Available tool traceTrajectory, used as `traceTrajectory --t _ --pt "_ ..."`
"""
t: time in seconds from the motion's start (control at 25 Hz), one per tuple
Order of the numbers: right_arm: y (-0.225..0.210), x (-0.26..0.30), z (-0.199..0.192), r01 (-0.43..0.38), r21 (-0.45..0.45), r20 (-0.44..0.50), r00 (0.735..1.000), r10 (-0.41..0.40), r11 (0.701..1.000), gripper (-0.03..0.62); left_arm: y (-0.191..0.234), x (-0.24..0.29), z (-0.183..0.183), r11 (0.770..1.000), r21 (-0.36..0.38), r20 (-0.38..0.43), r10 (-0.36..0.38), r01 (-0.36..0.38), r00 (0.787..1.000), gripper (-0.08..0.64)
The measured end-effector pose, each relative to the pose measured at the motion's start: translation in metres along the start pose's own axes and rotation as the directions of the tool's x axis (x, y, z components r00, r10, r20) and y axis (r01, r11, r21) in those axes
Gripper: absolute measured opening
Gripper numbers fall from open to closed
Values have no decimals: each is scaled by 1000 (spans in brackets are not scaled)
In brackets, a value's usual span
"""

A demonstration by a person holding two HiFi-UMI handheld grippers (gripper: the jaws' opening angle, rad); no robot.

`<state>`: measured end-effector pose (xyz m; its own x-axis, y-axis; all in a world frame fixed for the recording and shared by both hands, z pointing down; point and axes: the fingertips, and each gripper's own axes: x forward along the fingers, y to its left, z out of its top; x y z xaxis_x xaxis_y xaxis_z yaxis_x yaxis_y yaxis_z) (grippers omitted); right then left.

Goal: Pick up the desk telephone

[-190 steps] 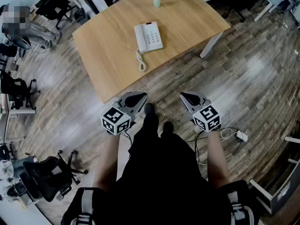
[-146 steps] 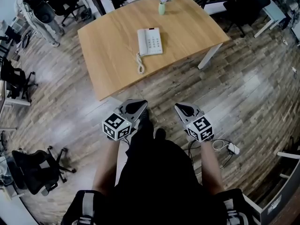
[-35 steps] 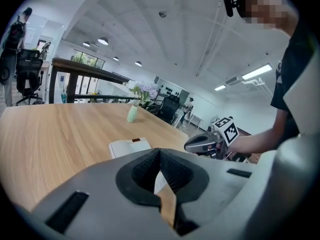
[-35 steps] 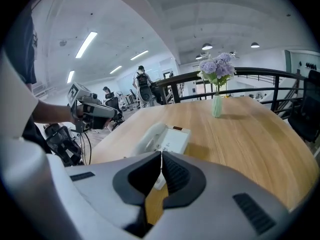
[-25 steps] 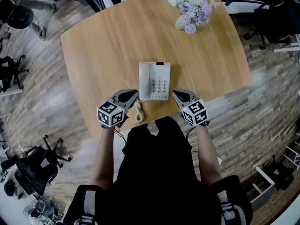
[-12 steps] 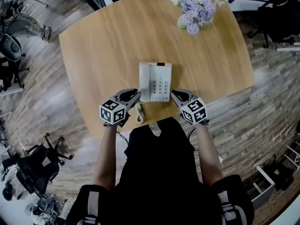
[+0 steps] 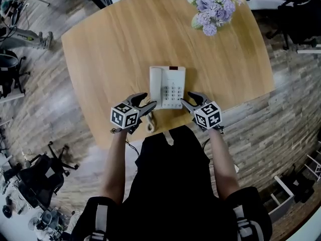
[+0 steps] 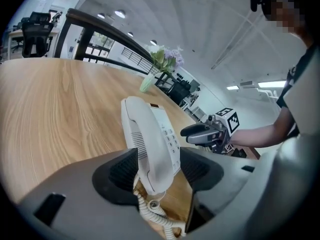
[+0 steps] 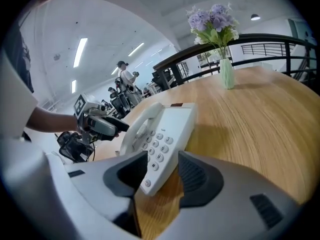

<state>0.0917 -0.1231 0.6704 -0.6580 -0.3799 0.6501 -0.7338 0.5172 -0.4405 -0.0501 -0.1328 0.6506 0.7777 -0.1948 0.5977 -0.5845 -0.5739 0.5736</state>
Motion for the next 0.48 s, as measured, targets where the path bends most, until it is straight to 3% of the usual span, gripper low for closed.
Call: traceTrajectory --t 0.48 --pt "-6 20 -4 -10 58 -13 1000 10 998 252 17 19 1 996 -82 11 -38 39 999 319"
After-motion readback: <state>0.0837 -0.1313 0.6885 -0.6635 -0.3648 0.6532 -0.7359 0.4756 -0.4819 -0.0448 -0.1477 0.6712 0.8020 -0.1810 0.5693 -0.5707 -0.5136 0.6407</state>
